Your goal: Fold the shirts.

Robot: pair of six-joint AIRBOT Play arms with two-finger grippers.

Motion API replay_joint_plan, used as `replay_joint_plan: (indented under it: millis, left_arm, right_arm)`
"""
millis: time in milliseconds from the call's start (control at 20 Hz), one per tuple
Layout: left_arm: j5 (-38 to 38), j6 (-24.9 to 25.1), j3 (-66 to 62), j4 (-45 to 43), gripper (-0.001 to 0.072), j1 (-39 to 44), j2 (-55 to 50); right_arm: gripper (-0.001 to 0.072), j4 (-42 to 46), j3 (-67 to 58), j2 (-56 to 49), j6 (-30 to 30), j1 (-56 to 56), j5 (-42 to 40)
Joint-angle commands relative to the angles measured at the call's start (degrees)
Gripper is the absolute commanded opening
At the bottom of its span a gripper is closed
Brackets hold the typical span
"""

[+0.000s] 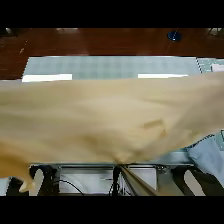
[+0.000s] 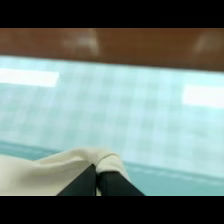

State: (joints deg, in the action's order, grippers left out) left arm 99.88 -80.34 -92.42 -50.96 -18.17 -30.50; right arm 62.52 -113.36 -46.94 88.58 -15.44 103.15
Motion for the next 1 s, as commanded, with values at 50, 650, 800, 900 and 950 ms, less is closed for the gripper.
replay_joint_plan:
  millis: [50,650,800,900,950]
  left_arm:
    - [-12.26,4.04,21.46,4.48,0.0021,0.07,-2.91]
    - [-26.08,21.38,23.19,10.34,0.0022,-1.51,-45.75]
    - [-27.54,21.38,19.12,11.39,0.0022,-2.58,-52.50]
    - [-27.76,21.35,17.70,13.84,0.0023,-2.12,-56.13]
    - [-27.89,21.35,17.66,15.43,0.0023,-1.84,-57.59]
  right_arm:
    - [0.0021,-2.62,7.48,-12.50,-1.38,2.60,0.35]
    - [0.0022,18.23,11.41,-45.53,-0.48,21.29,-41.11]
    - [0.0023,18.82,11.41,-49.31,-0.46,21.22,-45.35]
    - [0.0023,18.53,11.41,-51.89,-0.15,21.27,-46.25]
    - [0.0023,17.66,11.41,-53.22,-0.02,21.27,-46.14]
